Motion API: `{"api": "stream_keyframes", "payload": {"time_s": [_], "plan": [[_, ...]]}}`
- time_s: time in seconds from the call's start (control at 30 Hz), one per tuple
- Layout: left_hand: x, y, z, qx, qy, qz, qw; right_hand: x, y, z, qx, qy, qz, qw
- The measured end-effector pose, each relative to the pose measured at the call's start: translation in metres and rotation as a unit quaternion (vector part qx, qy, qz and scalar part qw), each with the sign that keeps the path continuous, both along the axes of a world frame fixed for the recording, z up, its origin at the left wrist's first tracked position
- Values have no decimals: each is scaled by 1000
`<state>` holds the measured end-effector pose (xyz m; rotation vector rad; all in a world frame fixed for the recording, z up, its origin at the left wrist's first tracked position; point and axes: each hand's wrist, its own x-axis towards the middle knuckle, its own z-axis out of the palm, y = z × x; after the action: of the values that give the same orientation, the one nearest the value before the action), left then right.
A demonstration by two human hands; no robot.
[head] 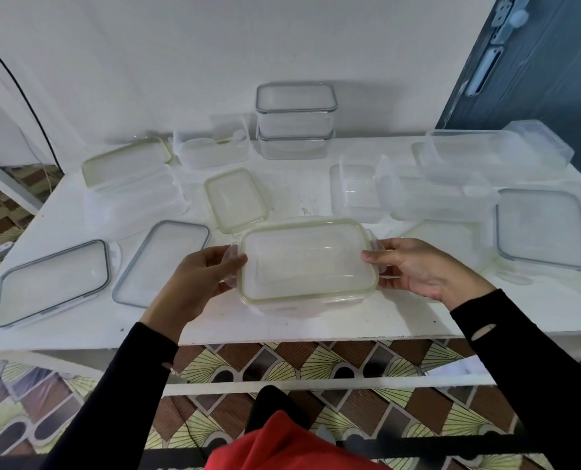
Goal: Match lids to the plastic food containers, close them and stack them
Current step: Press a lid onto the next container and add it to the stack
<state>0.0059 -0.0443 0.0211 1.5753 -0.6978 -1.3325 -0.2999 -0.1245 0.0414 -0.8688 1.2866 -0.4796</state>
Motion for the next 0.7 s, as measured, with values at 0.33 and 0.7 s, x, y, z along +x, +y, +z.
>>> {"api": "stream_keyframes", "payload": {"time_s": [0.33,0.7], "plan": [[-5,2,0,-4,25,21,999,-2,1,-4,29,-39,-6,999],[-14,3,-2,-29,0,36,999,-7,22,-10,6,-34,-52,998]]}}
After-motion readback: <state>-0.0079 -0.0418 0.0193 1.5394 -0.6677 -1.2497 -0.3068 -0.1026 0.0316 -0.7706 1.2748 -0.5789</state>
